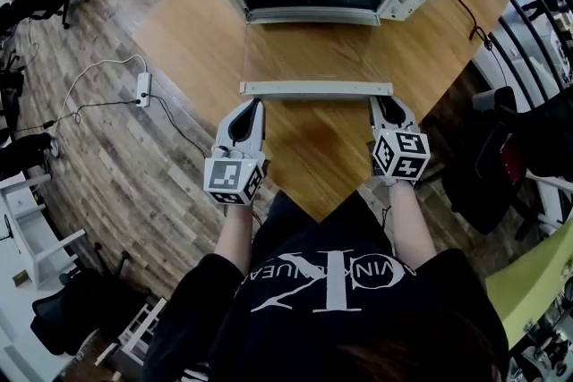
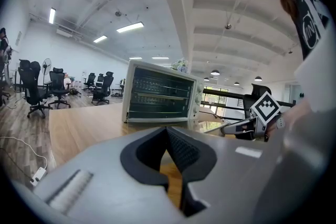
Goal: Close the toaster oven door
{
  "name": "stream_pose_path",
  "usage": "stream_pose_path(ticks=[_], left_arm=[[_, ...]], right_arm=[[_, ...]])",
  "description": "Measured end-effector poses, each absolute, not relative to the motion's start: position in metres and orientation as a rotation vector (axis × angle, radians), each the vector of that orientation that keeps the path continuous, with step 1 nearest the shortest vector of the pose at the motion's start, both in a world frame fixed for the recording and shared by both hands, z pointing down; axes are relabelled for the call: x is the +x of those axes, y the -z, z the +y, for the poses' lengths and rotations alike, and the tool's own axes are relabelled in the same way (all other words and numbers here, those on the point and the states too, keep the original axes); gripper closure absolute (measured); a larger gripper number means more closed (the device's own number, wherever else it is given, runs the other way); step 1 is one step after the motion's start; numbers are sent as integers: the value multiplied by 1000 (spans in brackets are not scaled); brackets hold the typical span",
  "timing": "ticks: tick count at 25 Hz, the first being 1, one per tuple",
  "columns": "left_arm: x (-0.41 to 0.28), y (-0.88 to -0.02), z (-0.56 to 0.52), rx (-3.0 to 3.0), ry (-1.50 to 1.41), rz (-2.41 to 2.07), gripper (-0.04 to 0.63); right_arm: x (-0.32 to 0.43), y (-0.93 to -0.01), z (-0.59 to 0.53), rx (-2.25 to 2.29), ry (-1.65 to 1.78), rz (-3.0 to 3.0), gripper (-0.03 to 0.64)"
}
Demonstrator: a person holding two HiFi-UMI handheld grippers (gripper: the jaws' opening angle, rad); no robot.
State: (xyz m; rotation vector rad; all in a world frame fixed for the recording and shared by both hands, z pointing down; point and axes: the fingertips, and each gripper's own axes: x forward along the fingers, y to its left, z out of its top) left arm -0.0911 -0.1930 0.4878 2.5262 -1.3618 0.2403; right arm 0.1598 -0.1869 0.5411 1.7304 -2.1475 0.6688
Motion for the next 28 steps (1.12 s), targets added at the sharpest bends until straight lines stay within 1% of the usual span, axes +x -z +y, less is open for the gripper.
stream_pose_path(ticks=[28], left_arm=[[-106, -446, -206, 2541, -146, -1461, 583]], right_arm=[[167, -427, -235, 1833, -456, -2316, 552]])
